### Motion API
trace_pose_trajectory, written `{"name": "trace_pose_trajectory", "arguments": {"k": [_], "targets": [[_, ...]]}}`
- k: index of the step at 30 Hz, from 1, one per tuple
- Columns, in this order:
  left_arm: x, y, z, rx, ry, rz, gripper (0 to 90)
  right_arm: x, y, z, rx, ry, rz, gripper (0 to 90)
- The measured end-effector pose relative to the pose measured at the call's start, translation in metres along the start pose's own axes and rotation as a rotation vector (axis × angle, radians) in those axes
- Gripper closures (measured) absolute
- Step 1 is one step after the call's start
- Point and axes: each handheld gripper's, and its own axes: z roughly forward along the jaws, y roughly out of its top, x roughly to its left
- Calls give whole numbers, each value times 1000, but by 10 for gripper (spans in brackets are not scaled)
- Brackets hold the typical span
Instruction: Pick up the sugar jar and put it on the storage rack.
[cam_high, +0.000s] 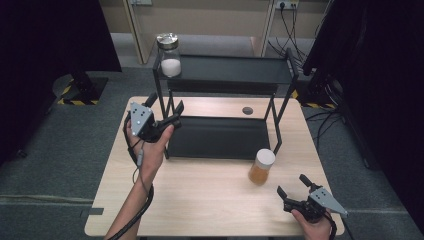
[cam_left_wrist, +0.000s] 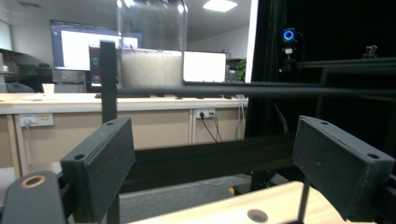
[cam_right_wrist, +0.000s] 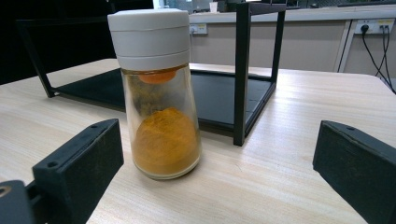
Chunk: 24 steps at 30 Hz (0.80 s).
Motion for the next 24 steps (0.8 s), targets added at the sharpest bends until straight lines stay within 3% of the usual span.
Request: {"name": "trace_pose_trajectory", "arguments": {"k": [13,24], "targets": [[-4,-48,-20,35,-32,-43,123,0,0,0,1,-1,0,20],[0,-77,-37,65,-66,-61,120,1,0,0,2,-1,-1,19]]}}
